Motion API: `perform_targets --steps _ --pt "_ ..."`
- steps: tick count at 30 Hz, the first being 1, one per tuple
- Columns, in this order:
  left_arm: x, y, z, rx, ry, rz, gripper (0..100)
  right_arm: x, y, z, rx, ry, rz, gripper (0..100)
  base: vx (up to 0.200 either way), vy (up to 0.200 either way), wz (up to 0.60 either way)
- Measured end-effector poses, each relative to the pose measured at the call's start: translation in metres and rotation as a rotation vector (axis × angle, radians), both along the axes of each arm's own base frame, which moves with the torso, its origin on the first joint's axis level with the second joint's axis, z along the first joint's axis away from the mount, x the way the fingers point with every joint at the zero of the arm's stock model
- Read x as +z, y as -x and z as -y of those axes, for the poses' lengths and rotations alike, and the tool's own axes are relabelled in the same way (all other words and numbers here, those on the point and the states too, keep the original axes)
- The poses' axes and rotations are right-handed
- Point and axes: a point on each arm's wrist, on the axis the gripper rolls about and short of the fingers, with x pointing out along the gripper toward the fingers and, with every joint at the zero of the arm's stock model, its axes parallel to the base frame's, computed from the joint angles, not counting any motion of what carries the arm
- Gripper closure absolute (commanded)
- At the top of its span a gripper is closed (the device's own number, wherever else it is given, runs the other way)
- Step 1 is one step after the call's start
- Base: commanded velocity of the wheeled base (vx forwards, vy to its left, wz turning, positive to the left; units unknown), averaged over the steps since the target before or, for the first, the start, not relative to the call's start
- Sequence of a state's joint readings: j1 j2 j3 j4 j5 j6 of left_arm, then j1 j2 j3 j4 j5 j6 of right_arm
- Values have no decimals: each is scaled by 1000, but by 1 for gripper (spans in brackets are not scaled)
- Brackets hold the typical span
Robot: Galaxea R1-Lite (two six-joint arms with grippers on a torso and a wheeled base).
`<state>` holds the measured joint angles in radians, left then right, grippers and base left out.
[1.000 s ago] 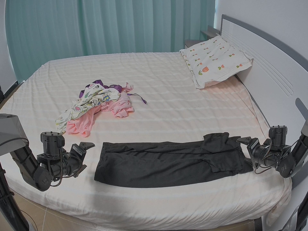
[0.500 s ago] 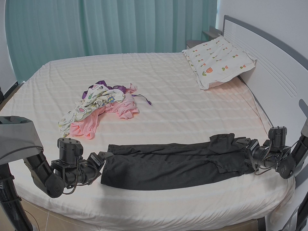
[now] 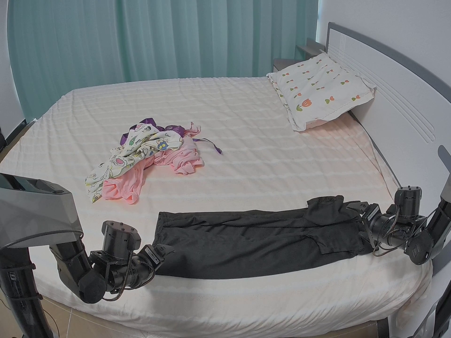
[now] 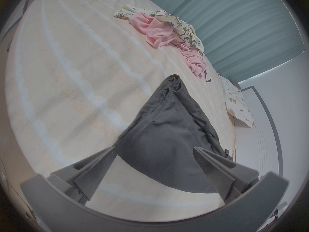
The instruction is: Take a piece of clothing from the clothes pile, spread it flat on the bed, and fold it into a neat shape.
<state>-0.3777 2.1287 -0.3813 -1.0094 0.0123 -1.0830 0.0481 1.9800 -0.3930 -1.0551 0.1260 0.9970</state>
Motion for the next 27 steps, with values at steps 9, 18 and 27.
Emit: perform_targets --steps 9,18,27 --pt "3 12 -2 -2 -10 -16 0 -3 3 -1 0 5 -1 0 0 0 0" --pt "13 18 -3 2 -7 -25 0 1 4 0 -29 33 10 0 0 0 0" --pt "2 8 13 52 -12 -33 0 4 2 -5 -22 53 -17 0 0 0 0"
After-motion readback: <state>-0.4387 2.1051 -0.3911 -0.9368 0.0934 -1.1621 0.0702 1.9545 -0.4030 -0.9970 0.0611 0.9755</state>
